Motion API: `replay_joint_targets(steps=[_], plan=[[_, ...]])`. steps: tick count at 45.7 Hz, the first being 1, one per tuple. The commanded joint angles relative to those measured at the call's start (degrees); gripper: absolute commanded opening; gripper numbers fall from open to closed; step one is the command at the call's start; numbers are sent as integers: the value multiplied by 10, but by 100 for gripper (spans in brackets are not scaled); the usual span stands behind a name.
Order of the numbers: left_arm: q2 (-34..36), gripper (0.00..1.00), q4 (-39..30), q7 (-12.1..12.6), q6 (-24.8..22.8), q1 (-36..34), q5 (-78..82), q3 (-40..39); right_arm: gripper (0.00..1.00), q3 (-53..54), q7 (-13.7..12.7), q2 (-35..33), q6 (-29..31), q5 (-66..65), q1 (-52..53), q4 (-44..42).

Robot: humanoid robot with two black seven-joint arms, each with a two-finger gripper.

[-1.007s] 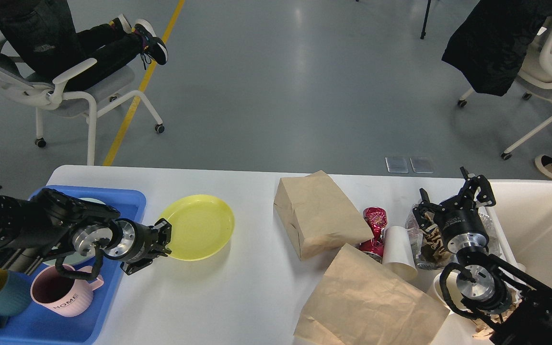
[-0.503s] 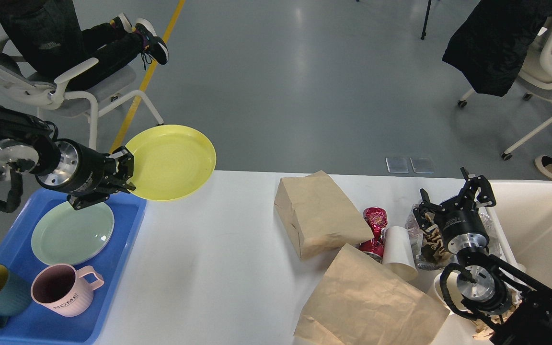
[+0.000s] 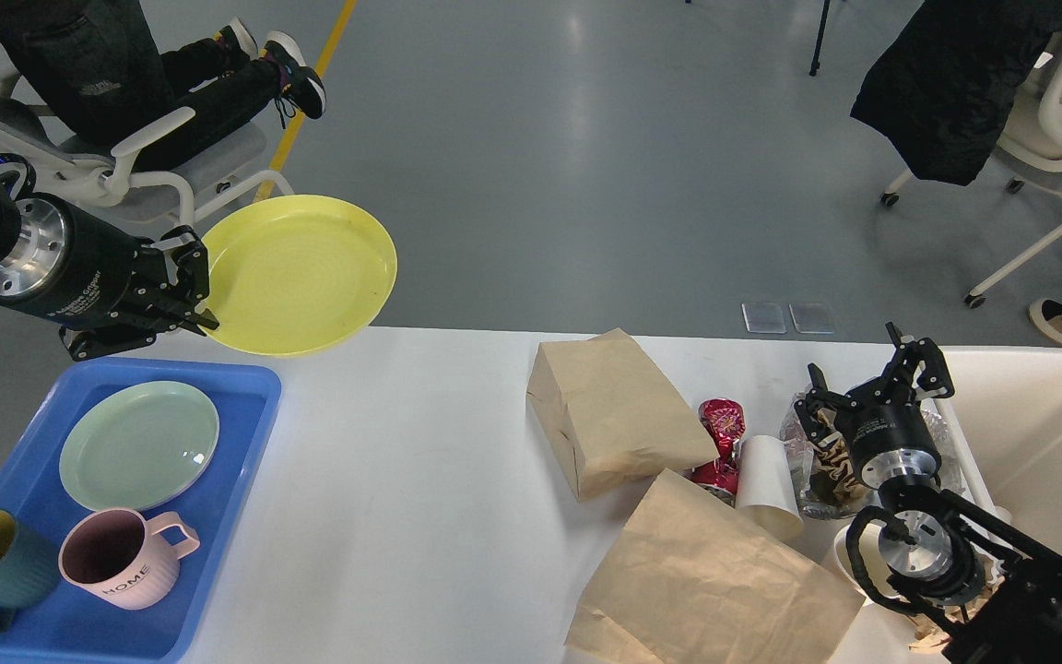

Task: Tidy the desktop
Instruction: 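Lift the yellow plate with the left gripper toward the tray, then lower the yellow plate onto the green plate and open the left gripper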

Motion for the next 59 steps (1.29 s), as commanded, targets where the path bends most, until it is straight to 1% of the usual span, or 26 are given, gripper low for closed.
replay_joint_targets(steps=[1,5,11,14,15,20,29,34,38,43,49,59], plan=[[2,0,20,2,1,17,5,0,100,0,0,0,0,0,0,1],[9,0,48,3,1,39,5,-1,100,0,0,0,0,0,0,0],[42,0,125,12,-10,104,7,-14,100,0,0,0,0,0,1,0],[62,0,164,22,-10,135,17,-28,100,0,0,0,0,0,1,0],[76,0,196,31,-10,163,26,-44,100,0,0,0,0,0,0,1],[96,0,261,46,-9,228,47,-82,100,0,0,0,0,0,0,0],[104,0,352,47,-1,321,78,-134,100,0,0,0,0,0,1,1],[102,0,401,48,0,385,87,-175,100,0,0,0,0,0,1,1],[99,0,425,51,1,422,98,-200,100,0,0,0,0,0,1,1],[93,0,448,52,17,444,125,-209,100,0,0,0,0,0,1,1],[92,0,450,52,47,472,146,-235,100,0,0,0,0,0,1,1],[96,0,450,53,54,486,218,-255,100,0,0,0,0,0,1,1]])
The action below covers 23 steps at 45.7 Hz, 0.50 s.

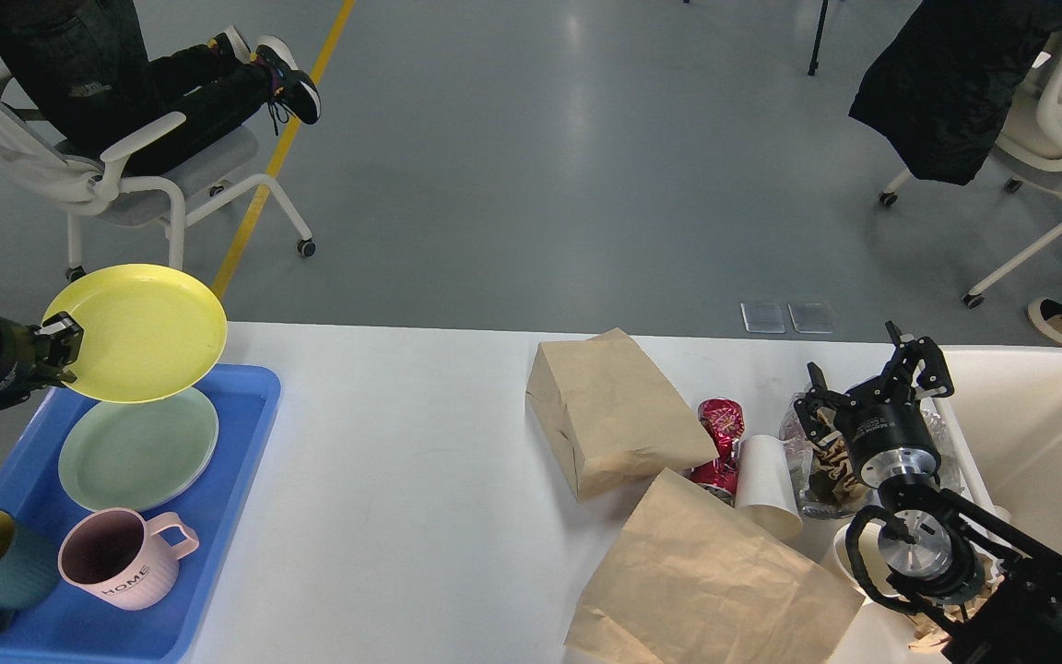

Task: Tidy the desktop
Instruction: 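Lower the yellow plate onto the green plate and open the left gripper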

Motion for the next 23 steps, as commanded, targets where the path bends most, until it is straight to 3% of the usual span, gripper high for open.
replay_joint_targets(steps=[1,23], plan=[[5,0,-1,0,1,10,39,-19,100,0,0,0,0,0,0,0],[39,0,1,-1,20,112,104,-88,100,0,0,0,0,0,0,0]])
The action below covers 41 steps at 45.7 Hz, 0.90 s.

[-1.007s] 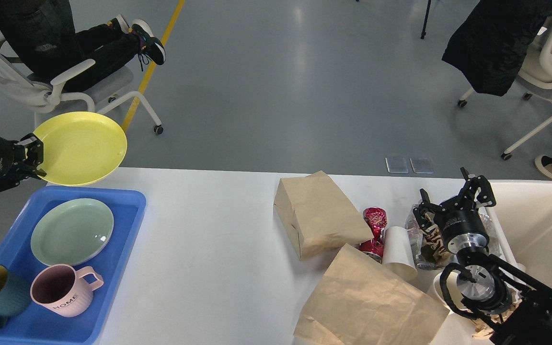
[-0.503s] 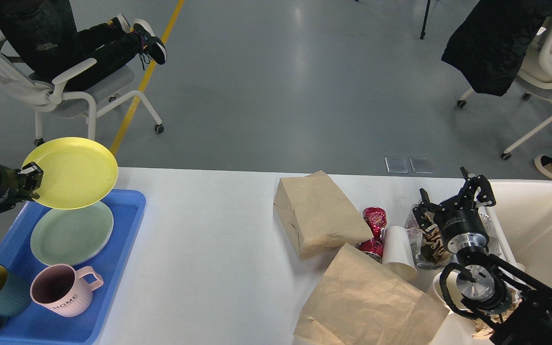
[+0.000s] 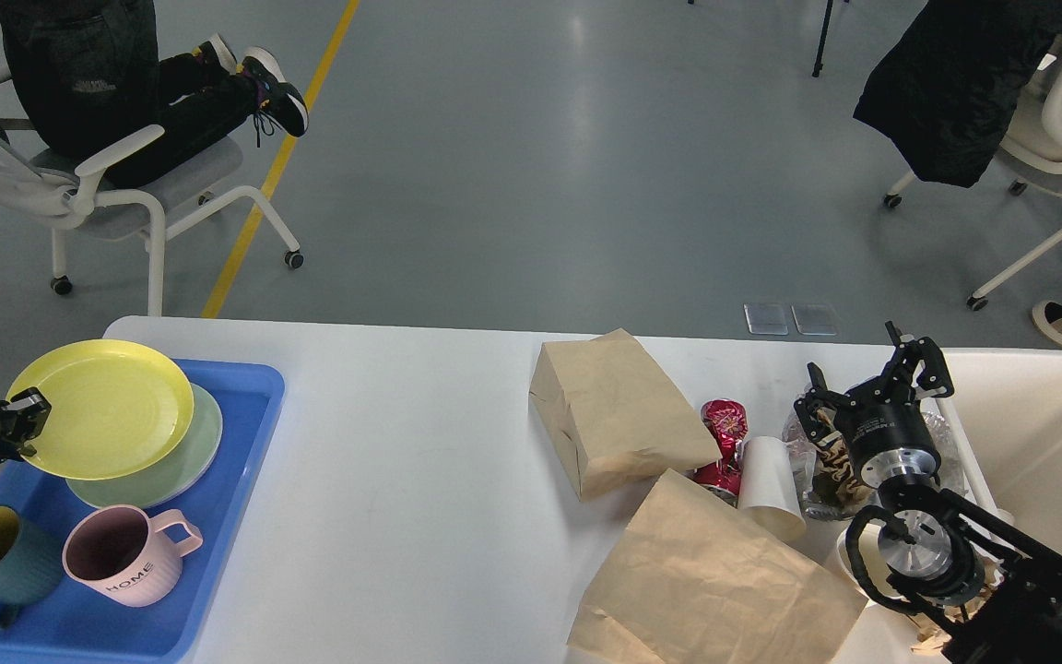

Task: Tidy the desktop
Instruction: 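Lower the yellow plate onto the green plate and open the left gripper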

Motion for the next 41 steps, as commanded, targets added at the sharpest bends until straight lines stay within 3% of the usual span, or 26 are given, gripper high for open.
replay_joint_targets(steps=[1,6,17,22,26,34,41], plan=[[1,0,1,1,9,19,26,-26,100,0,0,0,0,0,0,0],[-1,0,2,1,31,24,32,-33,100,0,0,0,0,0,0,0],[0,1,2,1,32,35,32,-60,100,0,0,0,0,0,-1,0],[0,14,2,1,32,37,32,-71,100,0,0,0,0,0,-1,0],[1,37,2,1,34,36,32,-71,100,0,0,0,0,0,-1,0],[2,63,2,1,34,36,32,-71,100,0,0,0,0,0,-1,0],[1,78,2,1,34,33,32,-71,100,0,0,0,0,0,-1,0]])
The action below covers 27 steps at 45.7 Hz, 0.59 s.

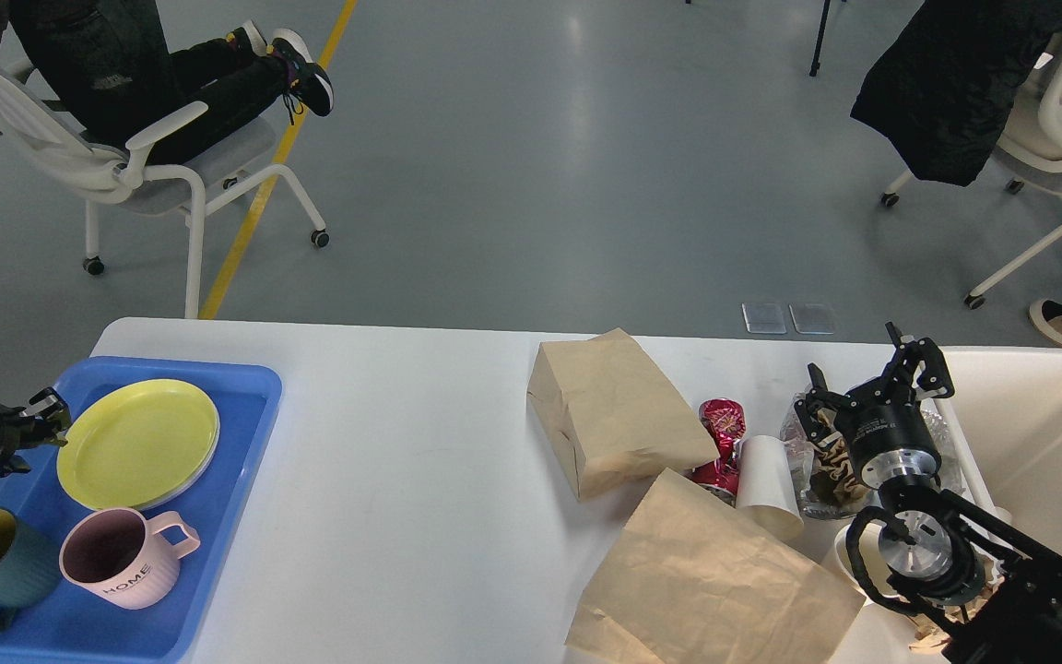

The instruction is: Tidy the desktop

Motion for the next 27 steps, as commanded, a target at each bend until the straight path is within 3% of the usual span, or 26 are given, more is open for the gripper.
replay_joint_targets(steps=[1,14,21,27], plan=[[0,79,0,0,-1,-4,0,0,100,0,0,0,0,0,0,0],[35,93,-2,-1,-11,-43,-3,-45,100,0,0,0,0,0,0,0],[84,96,-2,-7,-12,-41,-3,-175,100,0,0,0,0,0,0,0],[86,96,-2,-7,-13,16,-3,-319,100,0,0,0,0,0,0,0]])
